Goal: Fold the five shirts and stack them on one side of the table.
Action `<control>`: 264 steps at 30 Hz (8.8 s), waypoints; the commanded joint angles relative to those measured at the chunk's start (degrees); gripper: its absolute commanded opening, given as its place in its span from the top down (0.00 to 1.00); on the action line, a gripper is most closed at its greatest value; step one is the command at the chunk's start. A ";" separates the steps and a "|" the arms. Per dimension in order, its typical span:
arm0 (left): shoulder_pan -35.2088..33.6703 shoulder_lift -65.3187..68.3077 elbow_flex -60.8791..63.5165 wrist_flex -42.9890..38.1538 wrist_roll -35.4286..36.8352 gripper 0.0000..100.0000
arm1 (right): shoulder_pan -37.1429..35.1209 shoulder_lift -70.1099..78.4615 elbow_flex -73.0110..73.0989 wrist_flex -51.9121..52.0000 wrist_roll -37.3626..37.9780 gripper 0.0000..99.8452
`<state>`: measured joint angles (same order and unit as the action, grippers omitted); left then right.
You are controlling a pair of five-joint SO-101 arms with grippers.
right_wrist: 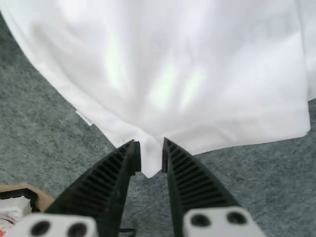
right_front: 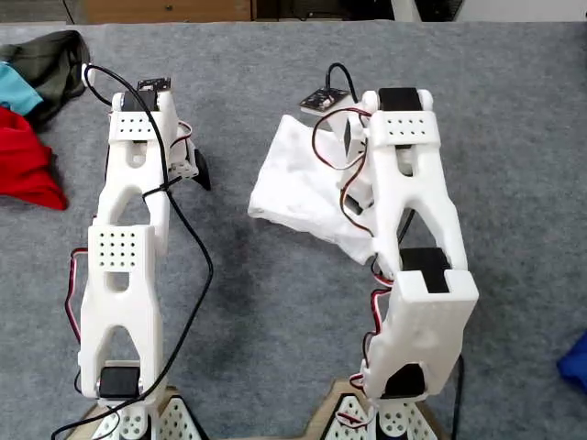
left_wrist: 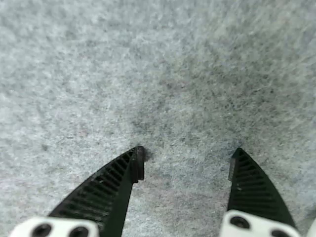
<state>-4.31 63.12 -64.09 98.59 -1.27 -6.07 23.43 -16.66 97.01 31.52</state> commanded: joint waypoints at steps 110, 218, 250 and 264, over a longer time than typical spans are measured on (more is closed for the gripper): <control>2.02 -0.31 -2.90 -0.79 -2.02 0.71 | 0.84 -14.29 25.27 4.57 3.34 0.94; 17.23 -17.80 -10.02 2.11 5.89 0.85 | 12.79 19.12 -48.31 5.27 -26.46 0.87; 14.95 -10.77 -10.20 -0.18 9.41 0.85 | 13.41 27.47 -35.82 -0.18 -31.74 0.94; 11.60 -11.21 -10.11 0.00 9.32 0.85 | 11.65 29.41 -36.97 -1.67 -31.38 0.99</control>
<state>7.56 52.84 -73.49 99.21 8.04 6.42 53.05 -52.00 95.87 0.40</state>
